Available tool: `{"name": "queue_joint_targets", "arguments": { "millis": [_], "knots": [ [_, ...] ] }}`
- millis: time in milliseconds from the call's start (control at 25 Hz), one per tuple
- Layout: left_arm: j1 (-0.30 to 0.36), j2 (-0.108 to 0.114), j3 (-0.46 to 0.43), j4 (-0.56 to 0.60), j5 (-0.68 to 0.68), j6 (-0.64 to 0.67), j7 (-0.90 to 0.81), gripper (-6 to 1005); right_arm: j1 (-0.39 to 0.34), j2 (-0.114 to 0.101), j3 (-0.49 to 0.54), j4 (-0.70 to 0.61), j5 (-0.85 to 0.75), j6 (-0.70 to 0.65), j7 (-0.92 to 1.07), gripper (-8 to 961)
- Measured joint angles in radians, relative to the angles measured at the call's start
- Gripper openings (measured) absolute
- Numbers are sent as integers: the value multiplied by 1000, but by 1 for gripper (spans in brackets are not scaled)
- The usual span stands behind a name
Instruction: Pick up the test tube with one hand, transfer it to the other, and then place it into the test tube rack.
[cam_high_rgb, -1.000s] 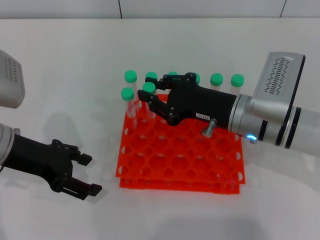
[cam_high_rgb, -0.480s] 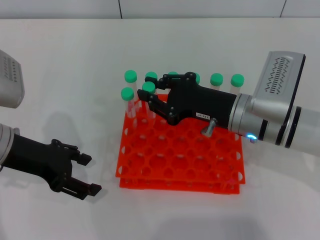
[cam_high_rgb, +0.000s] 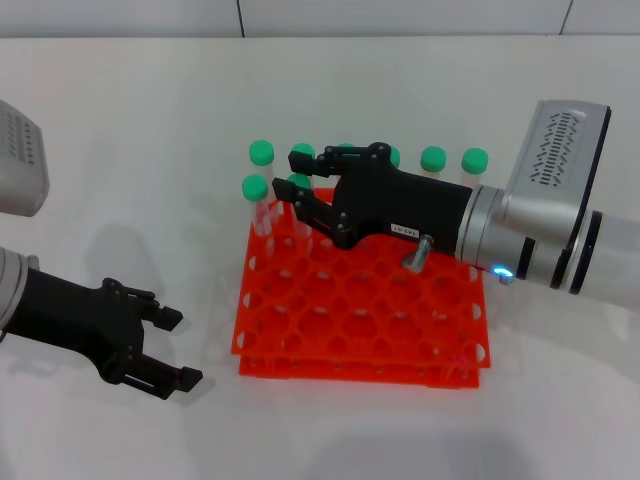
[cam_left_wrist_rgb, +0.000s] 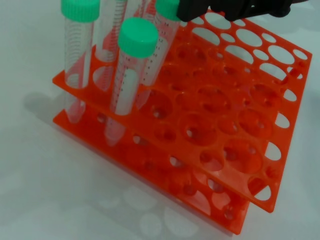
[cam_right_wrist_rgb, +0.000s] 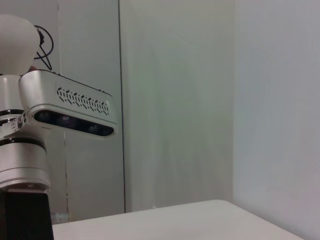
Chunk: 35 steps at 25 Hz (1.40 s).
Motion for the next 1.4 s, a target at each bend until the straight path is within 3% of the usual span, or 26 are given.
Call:
{"name": "queue_joint_targets", "arguments": {
  "millis": [120, 320, 600, 960, 1160, 1400],
  "knots": [
    [0, 0, 0, 0, 0, 0, 0, 861, 1, 0, 3, 0, 0, -2, 2, 301],
    [0, 1, 0, 0, 0, 0, 0, 861, 1, -2, 7, 1, 0, -17, 14, 480],
    [0, 1, 0, 0, 0, 1, 1, 861, -3, -5, 9, 0, 0, -28, 9, 491],
    [6, 0, -3, 0, -2, 4, 2, 861, -21, -16, 25, -3, -1, -158, 5, 498],
    [9, 1, -7, 2, -13, 6, 4, 861, -61, -49, 67, -46, -32, -214, 41, 560],
    [15, 16, -13, 7, -82, 23, 7, 861, -147, -92, 242, -167, -297, -231, 232, 569]
  ]
}}
